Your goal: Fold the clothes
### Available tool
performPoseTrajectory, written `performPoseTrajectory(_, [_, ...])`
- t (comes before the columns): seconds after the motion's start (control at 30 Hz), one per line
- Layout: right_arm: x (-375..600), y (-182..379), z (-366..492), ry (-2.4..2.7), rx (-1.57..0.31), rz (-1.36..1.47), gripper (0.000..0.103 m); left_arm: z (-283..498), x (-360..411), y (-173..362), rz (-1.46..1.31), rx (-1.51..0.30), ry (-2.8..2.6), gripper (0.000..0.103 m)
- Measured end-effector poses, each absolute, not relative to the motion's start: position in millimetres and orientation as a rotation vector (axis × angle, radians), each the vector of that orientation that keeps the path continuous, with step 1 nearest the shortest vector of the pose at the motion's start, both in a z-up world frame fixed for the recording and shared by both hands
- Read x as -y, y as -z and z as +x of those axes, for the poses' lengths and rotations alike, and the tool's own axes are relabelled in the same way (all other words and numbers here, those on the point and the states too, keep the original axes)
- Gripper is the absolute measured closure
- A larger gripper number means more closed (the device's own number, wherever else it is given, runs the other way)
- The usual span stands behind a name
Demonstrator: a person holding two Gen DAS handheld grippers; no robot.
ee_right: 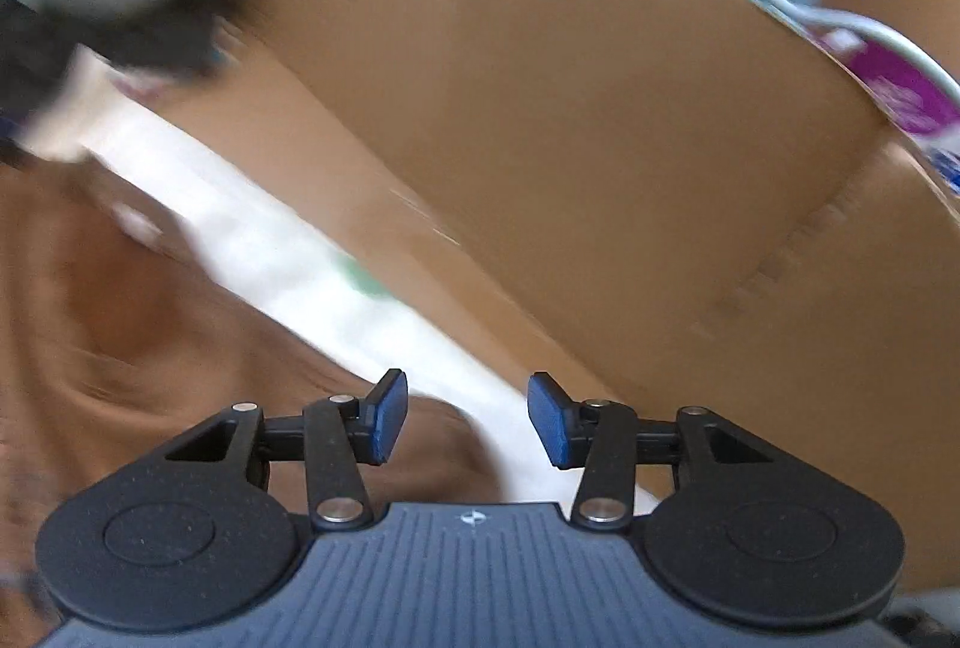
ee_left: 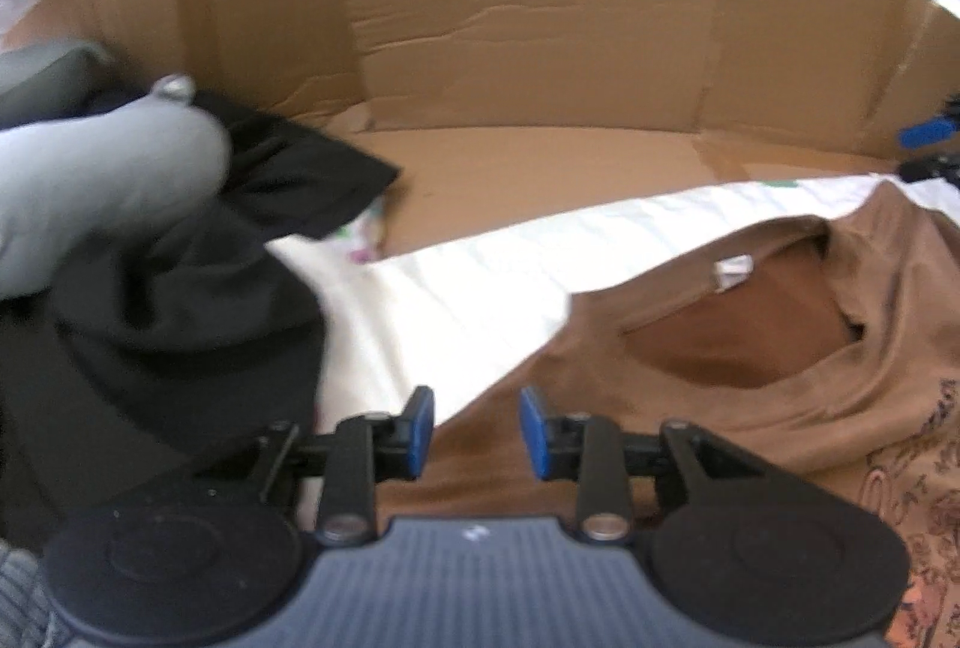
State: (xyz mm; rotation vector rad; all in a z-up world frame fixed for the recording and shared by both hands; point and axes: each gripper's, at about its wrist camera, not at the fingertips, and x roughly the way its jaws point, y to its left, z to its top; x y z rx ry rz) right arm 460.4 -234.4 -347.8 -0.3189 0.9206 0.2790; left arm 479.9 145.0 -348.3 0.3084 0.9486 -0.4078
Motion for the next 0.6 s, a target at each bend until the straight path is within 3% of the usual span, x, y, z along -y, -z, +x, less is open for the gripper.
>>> performPoseTrajectory(0.6, [148, 387, 481, -0.535, -0.994, -0.417, 0.053, 497, -115, 384, 0.375, -0.986, 0.454, 0.063])
